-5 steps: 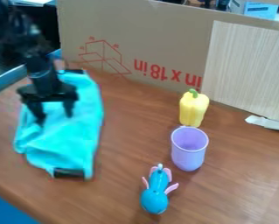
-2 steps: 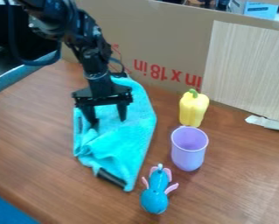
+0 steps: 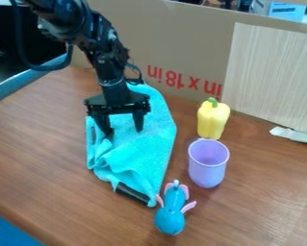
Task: Move the cloth to the right side of the table
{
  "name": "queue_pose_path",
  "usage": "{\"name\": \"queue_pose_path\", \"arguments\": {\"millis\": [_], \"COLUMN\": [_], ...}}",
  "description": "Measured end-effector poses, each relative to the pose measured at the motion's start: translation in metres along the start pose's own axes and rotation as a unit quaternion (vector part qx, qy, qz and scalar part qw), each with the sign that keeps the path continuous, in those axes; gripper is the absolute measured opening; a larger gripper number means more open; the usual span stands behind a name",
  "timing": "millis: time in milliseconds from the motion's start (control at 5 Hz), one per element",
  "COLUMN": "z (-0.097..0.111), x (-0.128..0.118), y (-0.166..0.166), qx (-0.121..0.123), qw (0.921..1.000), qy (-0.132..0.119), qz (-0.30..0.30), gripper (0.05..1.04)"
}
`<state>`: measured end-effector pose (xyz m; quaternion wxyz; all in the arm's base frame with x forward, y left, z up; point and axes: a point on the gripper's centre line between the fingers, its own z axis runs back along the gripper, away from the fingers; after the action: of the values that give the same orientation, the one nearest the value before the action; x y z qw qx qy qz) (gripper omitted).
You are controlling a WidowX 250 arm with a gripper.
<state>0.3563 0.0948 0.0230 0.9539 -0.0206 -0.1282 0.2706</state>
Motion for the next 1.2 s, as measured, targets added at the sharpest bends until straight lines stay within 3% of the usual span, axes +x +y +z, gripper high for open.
{"name": "queue_pose_path", "arguments": {"millis": [200,400,800,1000,1200], "z": [0.003,0.011,0.029,0.034,0.043], "x": [0.001,-0.007,-0.023,-0.028,-0.032], "y": [0.028,0.079,0.163,0.186,0.177], "qx": [0.010,0.029,0.045,0.048,0.028], "qw": [0.9998,0.9994,0.9987,0.9986,0.9996], "qy": [-0.014,-0.016,-0.023,-0.019,-0.008], "qz": [-0.009,-0.008,0.005,0.010,0.000], "gripper": [1.001,1.001,1.001,1.001,1.000]}}
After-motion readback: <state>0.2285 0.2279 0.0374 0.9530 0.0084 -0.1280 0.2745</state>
